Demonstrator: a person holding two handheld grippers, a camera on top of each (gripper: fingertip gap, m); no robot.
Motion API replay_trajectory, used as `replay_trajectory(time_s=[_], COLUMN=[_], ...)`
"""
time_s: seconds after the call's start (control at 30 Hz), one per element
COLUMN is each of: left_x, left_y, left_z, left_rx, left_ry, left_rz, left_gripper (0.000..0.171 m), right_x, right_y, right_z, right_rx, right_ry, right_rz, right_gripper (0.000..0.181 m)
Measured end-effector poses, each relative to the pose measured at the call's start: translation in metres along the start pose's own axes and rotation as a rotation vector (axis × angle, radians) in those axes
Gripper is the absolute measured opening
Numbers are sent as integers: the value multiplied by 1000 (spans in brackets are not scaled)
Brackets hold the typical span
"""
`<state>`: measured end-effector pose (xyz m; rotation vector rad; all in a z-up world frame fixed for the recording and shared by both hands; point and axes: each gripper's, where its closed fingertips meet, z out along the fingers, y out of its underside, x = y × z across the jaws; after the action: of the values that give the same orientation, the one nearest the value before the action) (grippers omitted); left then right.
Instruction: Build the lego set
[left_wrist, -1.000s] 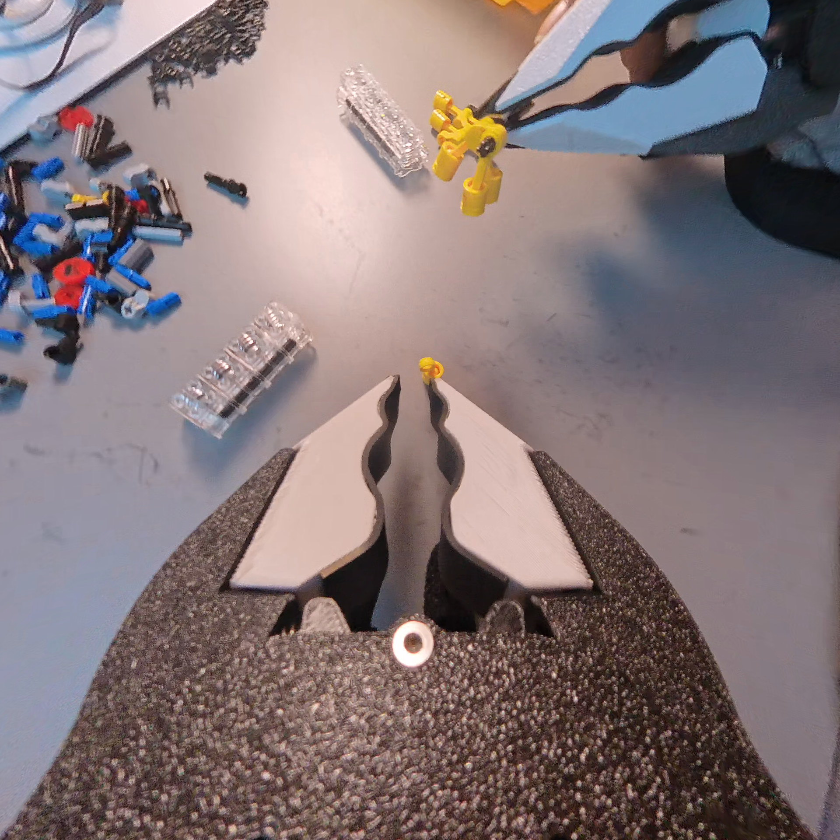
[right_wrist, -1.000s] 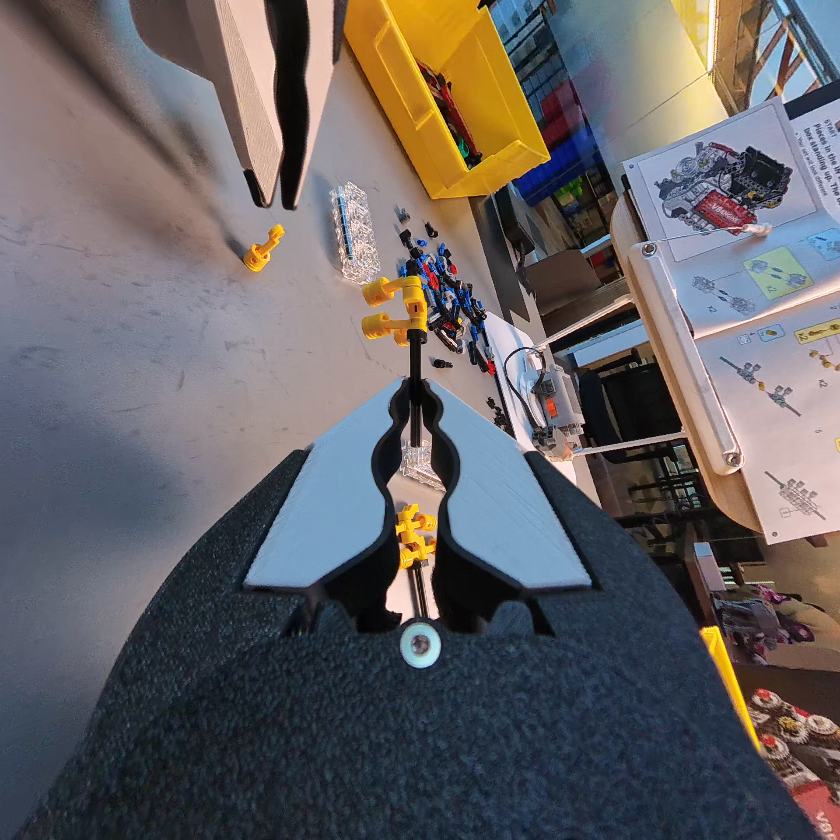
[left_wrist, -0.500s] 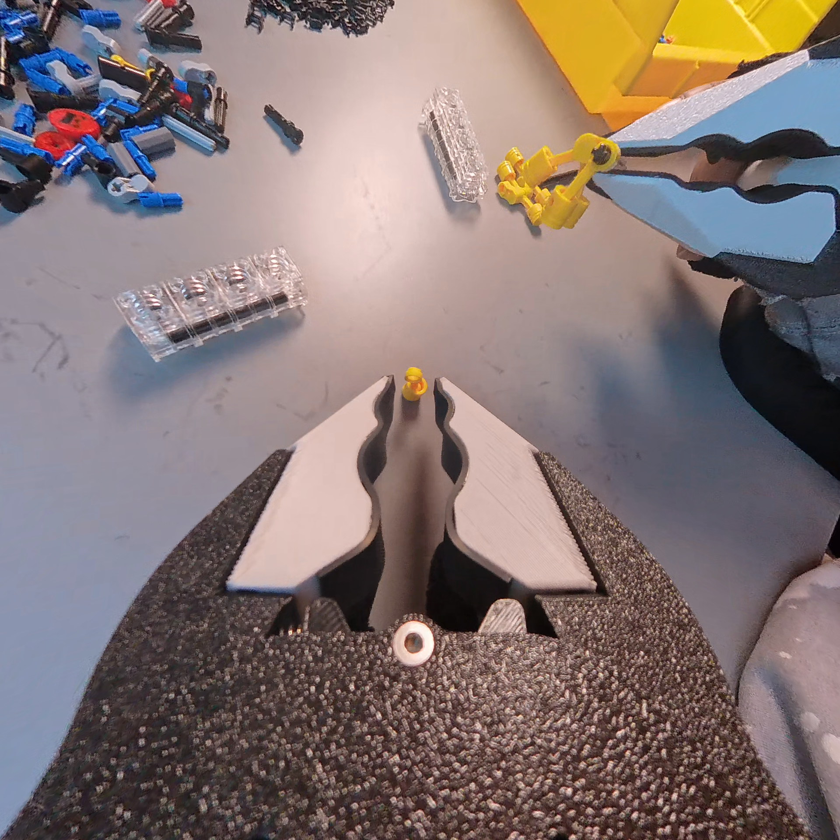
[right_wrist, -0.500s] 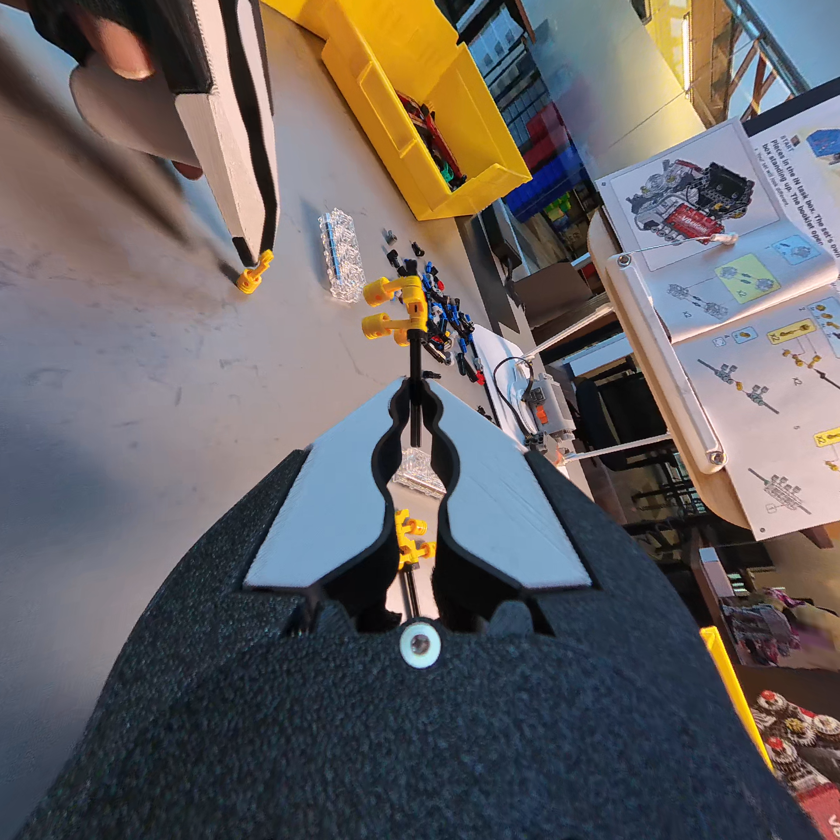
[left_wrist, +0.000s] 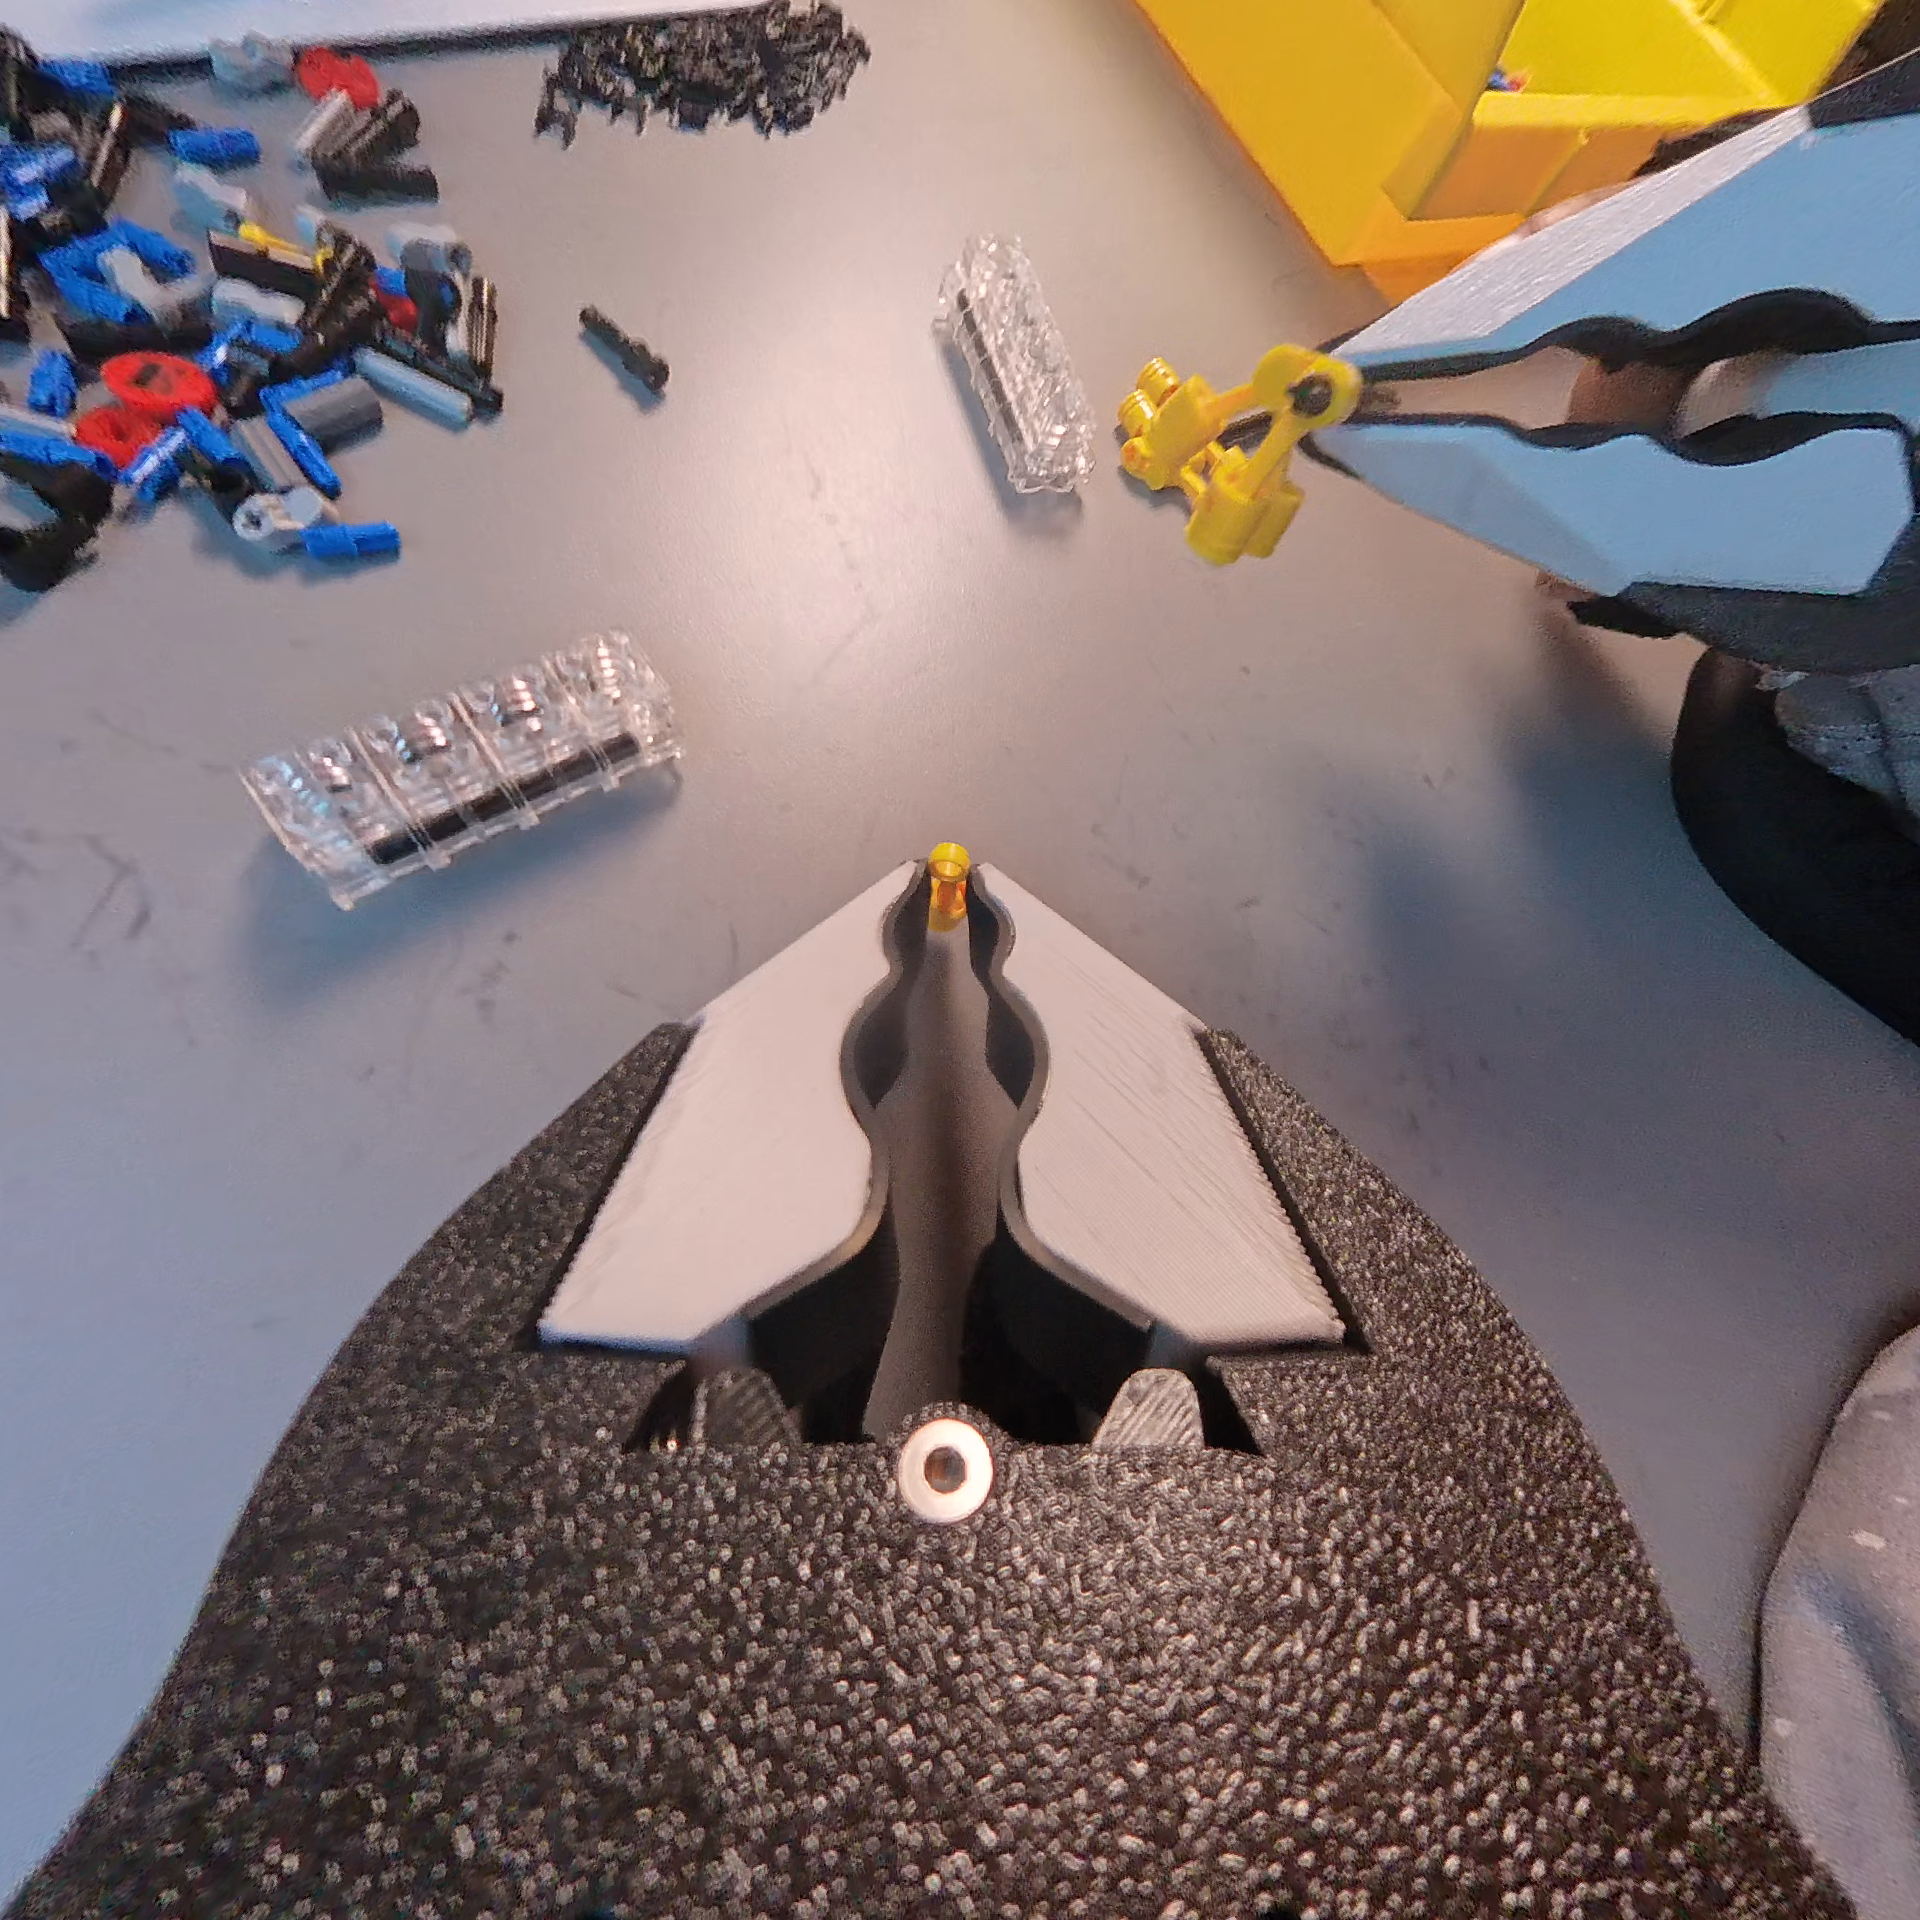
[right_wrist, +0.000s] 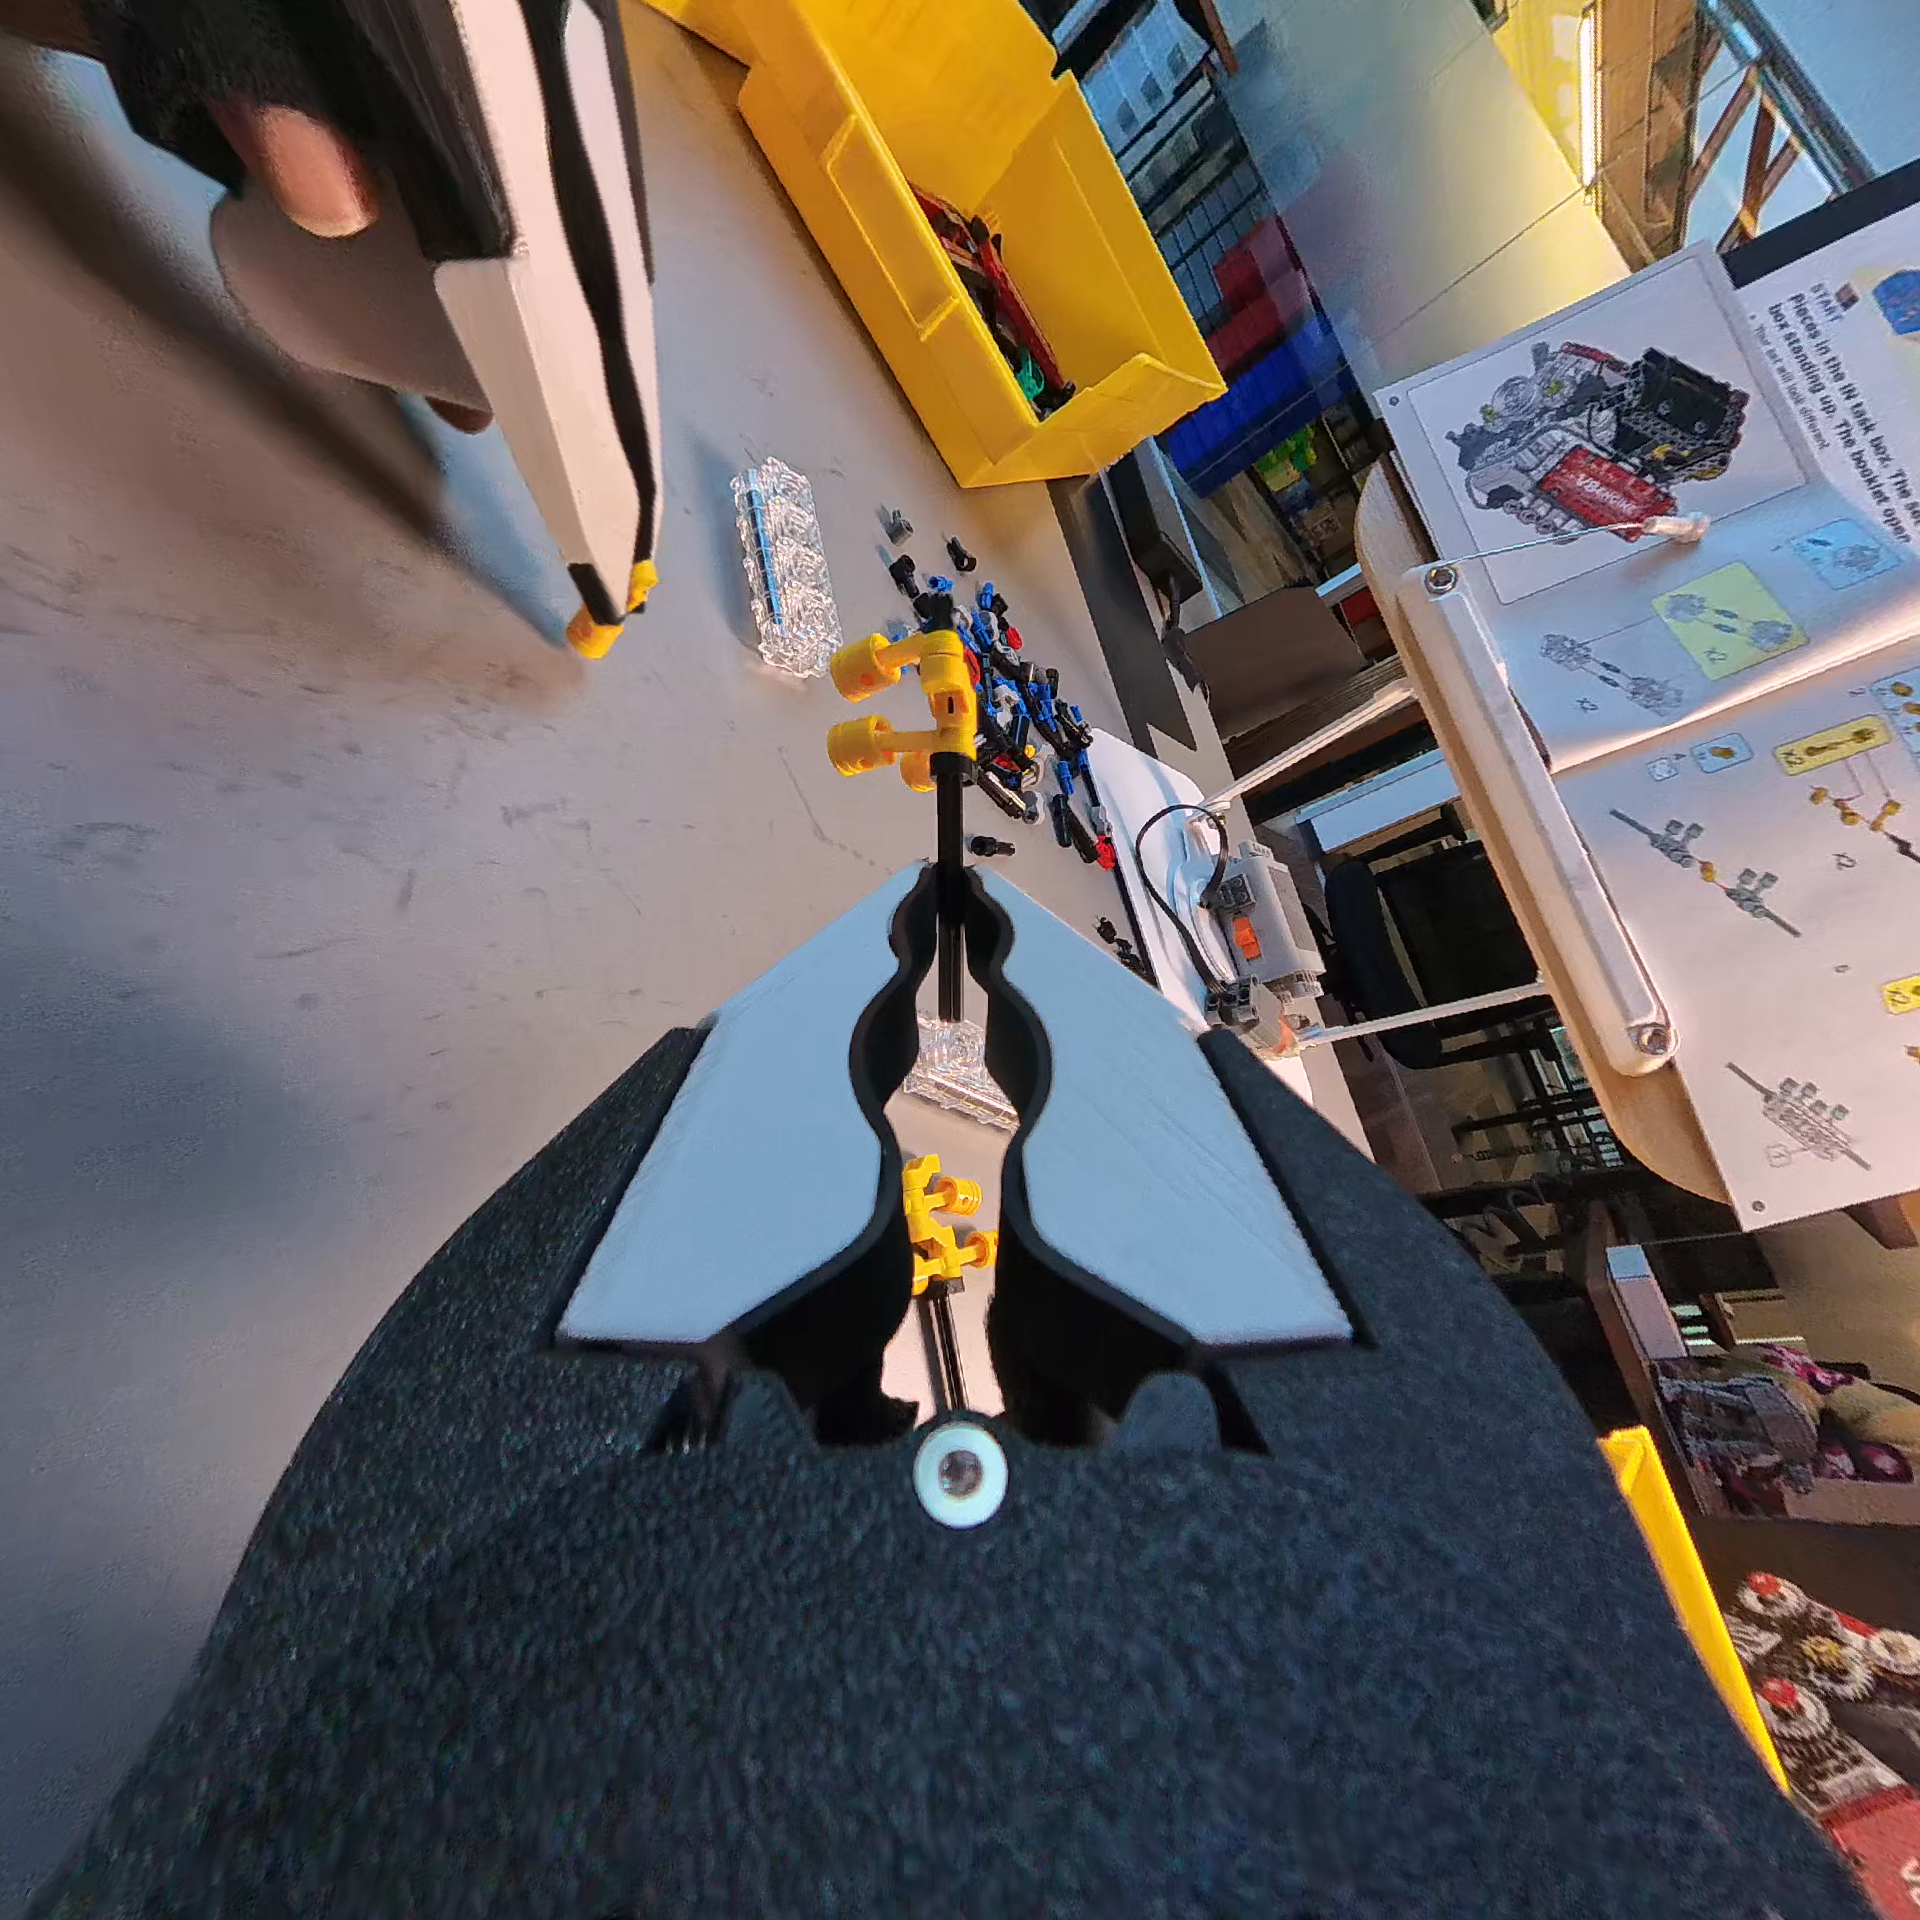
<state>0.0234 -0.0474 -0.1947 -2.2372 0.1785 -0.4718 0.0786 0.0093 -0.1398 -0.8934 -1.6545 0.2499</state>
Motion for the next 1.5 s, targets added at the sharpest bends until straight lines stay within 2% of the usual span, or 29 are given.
replay_trajectory(time_s=[0.1, 0.27, 0.47, 0.63, 1.23, 1.5], left_x=[14, 36, 37, 39, 40, 48], left_y=[-20, -54, -72, -73, -78, -77], left_z=[-10, -31, -38, -31, -23, -26], left_rx=[88, 166, 91, 27, -25, -8], left_ry=[56, 40, -55, -144, -231, -227], left_rz=[130, 557, 927, 1178, 1442, 1606], left_gripper=[6, 6, 6, 6, 6, 9], right_x=[-1, -3, -2, -1, -5, -14], right_y=[-2, -15, -28, -28, -25, -31], right_z=[0, -3, -7, -7, -7, -8], right_rx=[-1, 66, 114, 109, 99, 173], right_ry=[-2, -17, -24, -23, -41, -142], right_rz=[2, 69, 121, 138, 139, 297], right_gripper=[3, 3, 3, 3, 3, 3])
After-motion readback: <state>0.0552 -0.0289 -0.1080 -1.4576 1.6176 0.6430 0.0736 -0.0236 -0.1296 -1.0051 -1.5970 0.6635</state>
